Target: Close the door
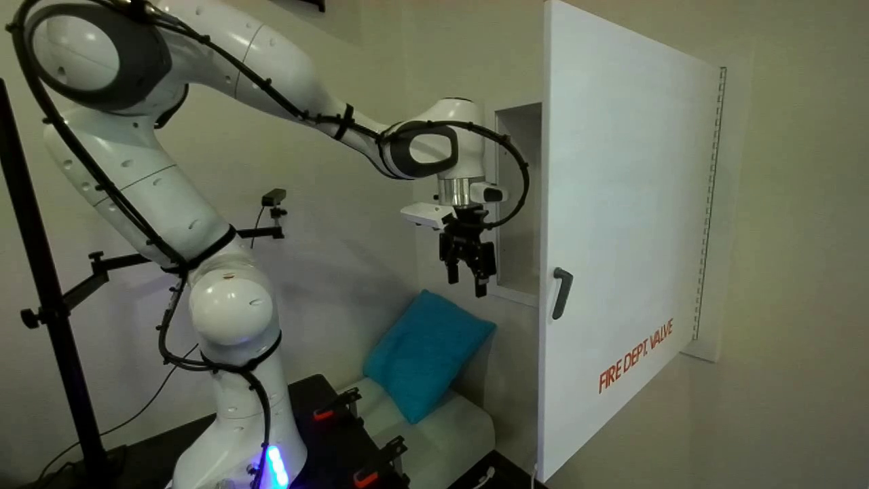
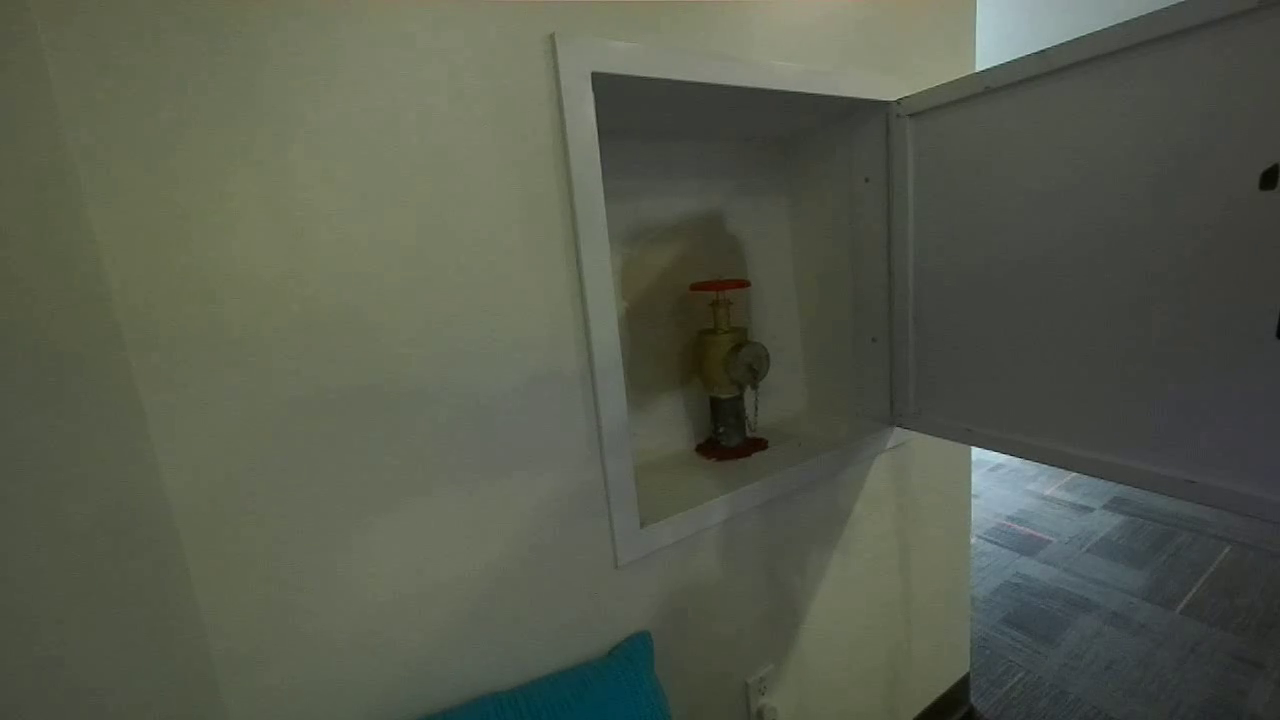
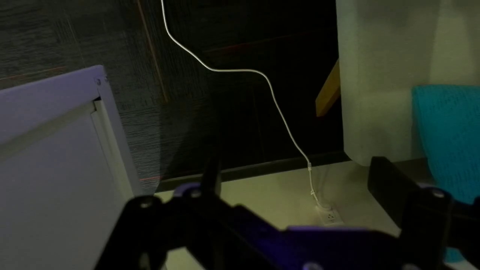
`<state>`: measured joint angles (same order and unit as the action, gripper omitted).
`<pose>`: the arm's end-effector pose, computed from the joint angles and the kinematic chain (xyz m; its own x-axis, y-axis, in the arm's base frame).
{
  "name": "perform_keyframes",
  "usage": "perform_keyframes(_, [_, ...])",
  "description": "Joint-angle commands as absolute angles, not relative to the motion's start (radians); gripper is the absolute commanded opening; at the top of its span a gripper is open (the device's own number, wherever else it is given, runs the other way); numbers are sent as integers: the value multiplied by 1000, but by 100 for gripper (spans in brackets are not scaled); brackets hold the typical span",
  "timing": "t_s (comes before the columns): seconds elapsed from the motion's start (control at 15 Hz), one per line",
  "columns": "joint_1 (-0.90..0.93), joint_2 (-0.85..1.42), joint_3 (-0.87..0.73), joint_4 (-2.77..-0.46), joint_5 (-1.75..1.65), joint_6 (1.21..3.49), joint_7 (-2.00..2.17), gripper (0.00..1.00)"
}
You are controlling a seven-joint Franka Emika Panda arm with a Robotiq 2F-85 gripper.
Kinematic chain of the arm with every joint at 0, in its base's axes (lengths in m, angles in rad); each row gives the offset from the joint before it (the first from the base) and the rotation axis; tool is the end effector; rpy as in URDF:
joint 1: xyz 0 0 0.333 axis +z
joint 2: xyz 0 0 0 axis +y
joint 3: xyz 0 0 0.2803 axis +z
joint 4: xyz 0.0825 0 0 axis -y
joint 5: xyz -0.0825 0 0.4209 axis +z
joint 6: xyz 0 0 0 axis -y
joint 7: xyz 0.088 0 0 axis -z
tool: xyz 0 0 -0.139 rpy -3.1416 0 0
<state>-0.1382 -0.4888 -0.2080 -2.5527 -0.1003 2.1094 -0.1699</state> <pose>0.4197 -0.1502 0.3533 0.9937 -0.1043 0.0401 -0.1043 -0.9945 -0.0024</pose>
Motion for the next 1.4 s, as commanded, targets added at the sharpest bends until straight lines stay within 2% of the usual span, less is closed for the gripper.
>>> perform_keyframes(0.0, [-176,-560,-213,-2586,-114,2044,-180,100])
perform_keyframes(0.6, [-285,-693,-318,-2577,-129,1807,-227,100])
perform_keyframes(0.93, [-382,-716,-393,-2546,-156,1819,-194,100])
perform_keyframes(1.33, [-450,-628,-537,-2429,-121,1825,-200,100])
